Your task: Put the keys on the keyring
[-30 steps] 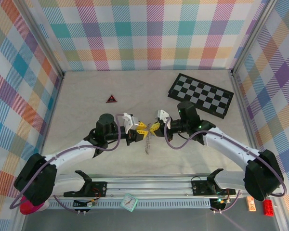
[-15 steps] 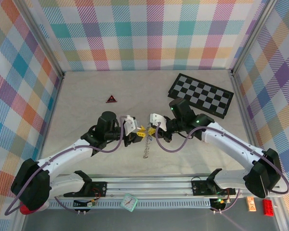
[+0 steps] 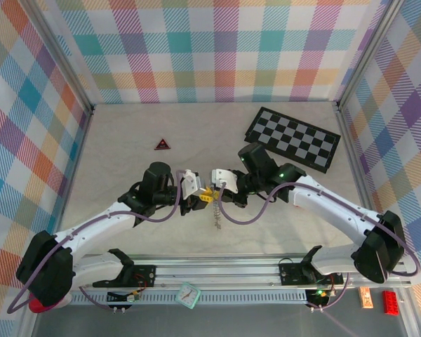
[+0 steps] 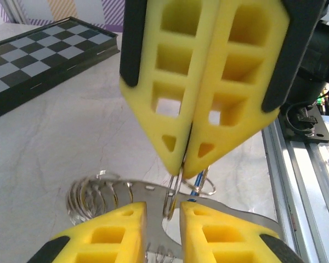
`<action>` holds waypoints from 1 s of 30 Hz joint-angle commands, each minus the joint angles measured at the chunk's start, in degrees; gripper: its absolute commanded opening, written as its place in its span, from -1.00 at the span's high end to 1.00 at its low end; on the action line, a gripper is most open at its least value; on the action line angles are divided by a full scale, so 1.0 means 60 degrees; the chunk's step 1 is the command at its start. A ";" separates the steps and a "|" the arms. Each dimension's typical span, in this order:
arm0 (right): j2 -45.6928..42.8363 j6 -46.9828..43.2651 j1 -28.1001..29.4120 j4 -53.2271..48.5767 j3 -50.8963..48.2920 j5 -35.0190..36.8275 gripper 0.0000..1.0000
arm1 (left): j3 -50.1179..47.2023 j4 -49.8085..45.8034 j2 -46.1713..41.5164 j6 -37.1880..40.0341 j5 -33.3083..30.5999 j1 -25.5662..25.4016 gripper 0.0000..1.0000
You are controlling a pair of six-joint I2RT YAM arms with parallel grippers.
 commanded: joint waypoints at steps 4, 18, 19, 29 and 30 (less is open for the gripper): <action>0.0009 -0.0188 0.0076 0.0023 0.0170 -0.0104 1.00 | 0.0297 0.0133 -0.0010 0.0219 0.0397 -0.0081 0.62; -0.0742 0.0946 -0.0170 0.1299 -0.0651 -0.0499 0.61 | 0.0274 0.0244 0.0089 0.0284 0.0413 -0.0078 1.00; -0.0941 0.1252 -0.0316 0.1549 -0.0864 -0.0407 0.45 | 0.0180 0.0392 0.0059 0.0217 0.0333 -0.0096 1.00; -0.1795 0.3476 -0.0934 0.3082 -0.2825 -0.1143 0.08 | -0.0207 0.1172 0.0103 -0.0157 0.0114 -0.0169 1.00; -0.1719 0.3528 -0.0920 0.3195 -0.2900 -0.1162 0.07 | -0.0216 0.1200 0.0108 -0.0171 0.0114 -0.0169 1.00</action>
